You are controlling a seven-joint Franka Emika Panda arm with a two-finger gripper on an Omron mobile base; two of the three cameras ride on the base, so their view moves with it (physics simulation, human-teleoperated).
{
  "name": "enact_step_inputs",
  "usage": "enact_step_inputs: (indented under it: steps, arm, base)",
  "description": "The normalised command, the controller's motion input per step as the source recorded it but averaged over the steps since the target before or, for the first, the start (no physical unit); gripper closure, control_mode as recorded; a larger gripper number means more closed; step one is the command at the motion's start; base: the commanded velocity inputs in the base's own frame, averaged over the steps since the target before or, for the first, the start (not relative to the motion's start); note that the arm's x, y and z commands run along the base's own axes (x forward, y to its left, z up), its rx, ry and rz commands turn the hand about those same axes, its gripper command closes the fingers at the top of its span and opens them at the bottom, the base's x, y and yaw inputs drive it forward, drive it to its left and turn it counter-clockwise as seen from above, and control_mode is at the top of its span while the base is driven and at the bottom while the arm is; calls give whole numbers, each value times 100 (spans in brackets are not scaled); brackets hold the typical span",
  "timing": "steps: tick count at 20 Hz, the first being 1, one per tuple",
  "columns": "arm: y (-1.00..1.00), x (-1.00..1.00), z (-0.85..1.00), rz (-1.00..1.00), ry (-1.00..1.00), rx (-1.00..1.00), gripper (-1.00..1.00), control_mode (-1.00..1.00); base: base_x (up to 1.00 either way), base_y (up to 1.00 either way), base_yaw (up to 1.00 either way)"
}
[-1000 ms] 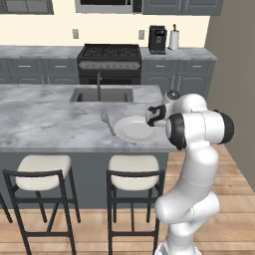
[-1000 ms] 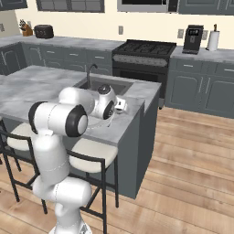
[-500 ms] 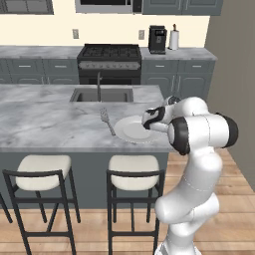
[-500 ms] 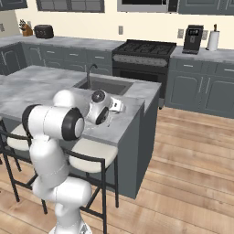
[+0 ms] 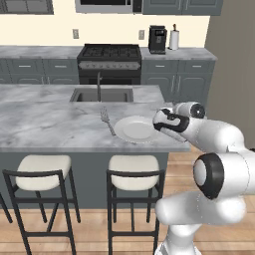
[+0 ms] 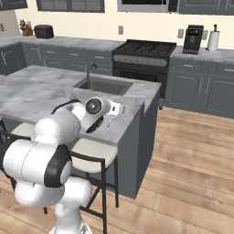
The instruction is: Take the fork and place it on the left side of the plate. Then take the spoon and place it on the right side of the plate. Make sure they're directly next to the plate.
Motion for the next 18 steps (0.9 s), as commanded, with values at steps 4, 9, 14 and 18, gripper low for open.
enact_step_inputs:
  steps: [4,9,14,18]
  arm:
    - [-52,-100,100,-3,15,4,-100,-100]
    - [-67,-100,100,-8,43,15,-100,-100]
    - [-36,-100,81,-4,71,6,-100,-100]
    - [1,-72,81,9,68,-4,-100,-100]
  base:
    - [0,0,0]
    - [0,0,0]
    - [0,0,0]
    - [0,0,0]
